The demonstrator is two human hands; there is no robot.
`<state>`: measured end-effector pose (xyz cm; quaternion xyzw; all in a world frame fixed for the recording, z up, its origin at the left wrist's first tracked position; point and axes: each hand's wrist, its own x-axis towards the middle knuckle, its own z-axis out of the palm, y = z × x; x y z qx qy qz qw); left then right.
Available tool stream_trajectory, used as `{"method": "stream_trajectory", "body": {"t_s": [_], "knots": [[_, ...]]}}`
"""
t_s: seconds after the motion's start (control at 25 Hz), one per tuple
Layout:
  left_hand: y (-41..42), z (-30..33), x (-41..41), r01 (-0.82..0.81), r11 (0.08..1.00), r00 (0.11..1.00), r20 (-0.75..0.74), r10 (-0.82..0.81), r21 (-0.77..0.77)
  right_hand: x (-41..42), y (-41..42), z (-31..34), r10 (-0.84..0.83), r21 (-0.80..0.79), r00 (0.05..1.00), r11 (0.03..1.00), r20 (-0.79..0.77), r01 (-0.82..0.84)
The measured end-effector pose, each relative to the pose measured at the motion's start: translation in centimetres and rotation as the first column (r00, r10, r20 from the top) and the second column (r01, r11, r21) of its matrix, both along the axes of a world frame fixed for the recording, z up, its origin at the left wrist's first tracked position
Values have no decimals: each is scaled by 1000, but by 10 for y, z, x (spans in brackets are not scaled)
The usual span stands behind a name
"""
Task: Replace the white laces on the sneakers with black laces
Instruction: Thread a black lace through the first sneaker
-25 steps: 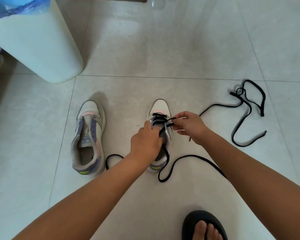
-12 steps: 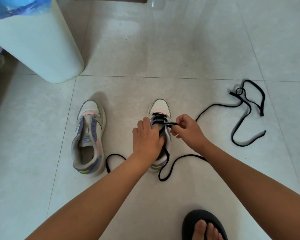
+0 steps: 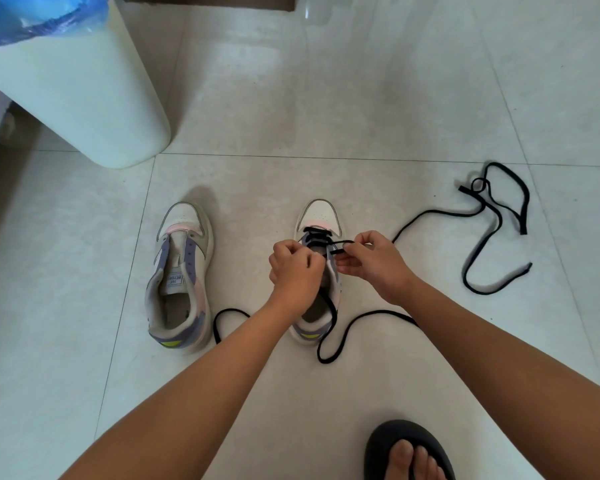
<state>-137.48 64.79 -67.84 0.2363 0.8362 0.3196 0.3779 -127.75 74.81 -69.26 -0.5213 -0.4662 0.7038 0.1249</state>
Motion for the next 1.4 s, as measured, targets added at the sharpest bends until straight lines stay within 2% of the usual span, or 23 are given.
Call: {"method": "stream_trajectory", "body": {"t_s": [0.12, 0.2, 0.32, 0.4, 0.48, 0.56, 0.72, 0.88, 1.0, 1.2, 1.28, 1.36, 1.4], "knots": [[-7, -2, 0, -139, 984, 990, 17, 138, 108, -2, -8, -1, 35, 16, 999, 999, -7, -35], [-10, -4, 1, -215, 963, 976, 52, 209, 165, 0, -20, 1, 154, 124, 985, 979, 81, -164], [-9, -2, 3, -235, 957, 972, 44, 230, 168, 4, -39, 6, 394, 325, 880, 822, 266, -467], [-8, 1, 5, -161, 981, 986, -17, 163, 108, 2, -46, 6, 438, 410, 808, 703, 395, -581], [-12, 4, 9, -75, 996, 993, -88, 79, 50, -3, -49, 3, 373, 449, 803, 682, 464, -577], [-23, 8, 14, -33, 999, 993, -117, 37, 30, -7, -50, 0, 280, 464, 842, 733, 460, -498], [-52, 20, 23, 23, 997, 998, -67, -18, 77, -9, -46, -3, 137, 457, 867, 804, 480, -380], [-73, 21, 16, 27, 993, 993, 112, -40, 116, -12, -51, -6, 156, 449, 847, 791, 509, -415], [-79, 21, 9, 94, 992, 983, 150, -106, 84, -15, -54, -4, 164, 446, 836, 783, 523, -433], [-75, 36, -9, 17, 984, 956, 286, -67, 176, -4, -51, 7, 344, 387, 770, 711, 538, -588], [-70, 45, -22, 1, 990, 938, 343, -50, 141, 8, -51, 12, 410, 396, 725, 636, 553, -662], [-67, 57, -25, 67, 990, 896, 428, -116, 127, 16, -52, 16, 399, 511, 672, 442, 624, -737], [-68, 63, -22, 144, 980, 873, 449, -191, 137, 17, -53, 17, 397, 583, 674, 339, 623, -739]]}}
